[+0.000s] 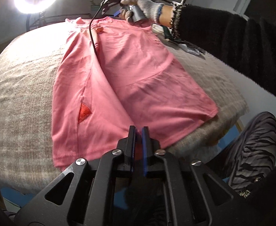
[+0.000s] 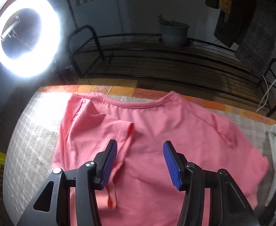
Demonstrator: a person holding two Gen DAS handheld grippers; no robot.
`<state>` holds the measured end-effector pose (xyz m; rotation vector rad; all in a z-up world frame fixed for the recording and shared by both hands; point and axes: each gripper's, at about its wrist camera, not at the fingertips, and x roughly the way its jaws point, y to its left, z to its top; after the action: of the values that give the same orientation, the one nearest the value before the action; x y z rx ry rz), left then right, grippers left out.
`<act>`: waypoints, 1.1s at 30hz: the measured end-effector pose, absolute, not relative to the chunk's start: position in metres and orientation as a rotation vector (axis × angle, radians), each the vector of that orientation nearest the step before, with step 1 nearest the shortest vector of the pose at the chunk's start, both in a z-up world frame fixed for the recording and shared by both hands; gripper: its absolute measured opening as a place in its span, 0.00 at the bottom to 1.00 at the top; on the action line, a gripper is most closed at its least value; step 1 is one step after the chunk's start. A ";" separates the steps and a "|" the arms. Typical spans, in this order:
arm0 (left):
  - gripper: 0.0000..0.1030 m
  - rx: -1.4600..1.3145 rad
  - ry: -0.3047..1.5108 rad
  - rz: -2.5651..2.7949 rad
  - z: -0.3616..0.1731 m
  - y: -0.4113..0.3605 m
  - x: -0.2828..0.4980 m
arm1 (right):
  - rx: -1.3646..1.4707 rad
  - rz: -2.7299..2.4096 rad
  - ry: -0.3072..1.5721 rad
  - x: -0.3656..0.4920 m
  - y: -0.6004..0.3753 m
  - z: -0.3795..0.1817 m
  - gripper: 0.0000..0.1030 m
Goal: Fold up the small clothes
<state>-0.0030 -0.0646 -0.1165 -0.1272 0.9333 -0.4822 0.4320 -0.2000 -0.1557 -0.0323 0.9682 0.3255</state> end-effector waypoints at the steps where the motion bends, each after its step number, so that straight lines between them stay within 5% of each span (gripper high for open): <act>1: 0.11 -0.124 0.927 -0.495 -0.114 -0.066 -0.008 | -0.011 0.328 0.969 0.425 -0.212 -0.149 0.55; 5: 0.23 -0.091 0.866 -0.539 -0.096 -0.073 -0.033 | -0.002 0.309 0.938 0.390 -0.249 -0.124 0.56; 16: 0.25 -0.165 0.847 -0.369 -0.083 -0.002 -0.048 | 0.120 0.436 0.877 0.224 -0.326 -0.068 0.54; 23: 0.25 -0.225 0.992 -0.297 -0.125 0.038 -0.023 | 0.115 0.649 1.087 0.096 -0.275 -0.146 0.50; 33: 0.25 -0.129 1.007 -0.283 -0.144 0.021 -0.003 | 0.043 0.732 1.279 0.045 -0.220 -0.223 0.45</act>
<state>-0.0032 0.0208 -0.1435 -0.1291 1.0067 -0.2832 0.0452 -0.2200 -0.2228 0.0434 1.2795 0.7316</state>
